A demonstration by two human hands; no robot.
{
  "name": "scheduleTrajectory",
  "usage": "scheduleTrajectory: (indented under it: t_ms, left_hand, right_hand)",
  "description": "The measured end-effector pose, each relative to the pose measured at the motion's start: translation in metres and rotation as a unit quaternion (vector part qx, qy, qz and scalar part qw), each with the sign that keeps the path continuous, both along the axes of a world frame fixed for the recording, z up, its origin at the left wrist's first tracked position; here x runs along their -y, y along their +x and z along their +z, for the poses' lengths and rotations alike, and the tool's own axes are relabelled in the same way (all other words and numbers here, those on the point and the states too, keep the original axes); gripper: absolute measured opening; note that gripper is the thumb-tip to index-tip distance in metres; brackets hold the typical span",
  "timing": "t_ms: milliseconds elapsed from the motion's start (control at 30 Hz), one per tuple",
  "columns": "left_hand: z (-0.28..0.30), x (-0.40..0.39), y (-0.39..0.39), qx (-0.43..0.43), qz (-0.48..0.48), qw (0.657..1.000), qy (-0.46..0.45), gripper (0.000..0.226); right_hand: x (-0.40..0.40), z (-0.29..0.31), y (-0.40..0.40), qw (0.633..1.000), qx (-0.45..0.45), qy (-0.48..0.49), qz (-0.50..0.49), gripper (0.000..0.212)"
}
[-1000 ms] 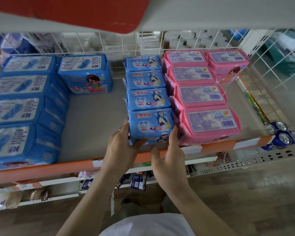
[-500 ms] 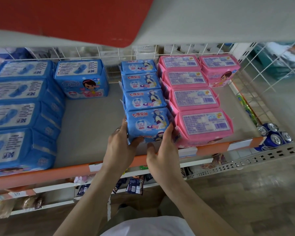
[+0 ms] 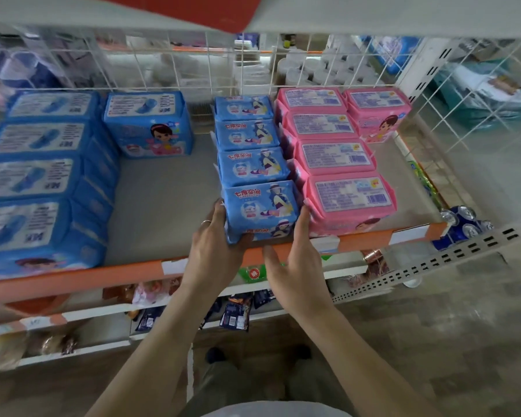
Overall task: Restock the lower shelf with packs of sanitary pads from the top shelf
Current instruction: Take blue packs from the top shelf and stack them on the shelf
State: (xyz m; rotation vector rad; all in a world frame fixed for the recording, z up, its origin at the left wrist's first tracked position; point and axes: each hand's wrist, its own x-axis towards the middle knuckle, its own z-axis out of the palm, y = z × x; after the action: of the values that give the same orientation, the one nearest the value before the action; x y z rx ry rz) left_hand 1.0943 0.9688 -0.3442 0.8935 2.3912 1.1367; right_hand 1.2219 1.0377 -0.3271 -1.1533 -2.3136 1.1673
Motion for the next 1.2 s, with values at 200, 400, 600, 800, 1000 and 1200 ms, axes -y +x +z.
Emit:
scheduleTrajectory:
  t_ms: [200,400,600,800,1000,1200]
  left_hand:
    - [0.020,0.035,0.048,-0.019,0.053,0.995,-0.083,0.083]
    - [0.040,0.067,0.102,-0.130,0.097,0.984,-0.077,0.093]
    - [0.068,0.100,0.150,-0.230,0.122,0.960,-0.099,0.091]
    - [0.105,0.122,0.180,-0.267,0.177,0.940,-0.115,0.079]
    - [0.113,0.133,0.188,-0.288,0.169,0.933,-0.133,0.077]
    - [0.107,0.161,0.180,-0.290,0.159,0.936,-0.124,0.079]
  right_hand:
    - [0.007,0.014,0.032,0.995,0.005,0.035,0.094,0.089]
    - [-0.007,0.030,0.072,0.967,-0.016,0.143,0.209,0.082]
    - [-0.012,0.054,0.090,0.942,0.007,0.165,0.292,0.079]
    - [0.005,0.082,0.102,0.928,-0.044,0.170,0.328,0.076]
    - [0.014,0.096,0.114,0.933,-0.026,0.157,0.323,0.076]
    - [0.038,0.100,0.113,0.936,-0.014,0.150,0.319,0.076]
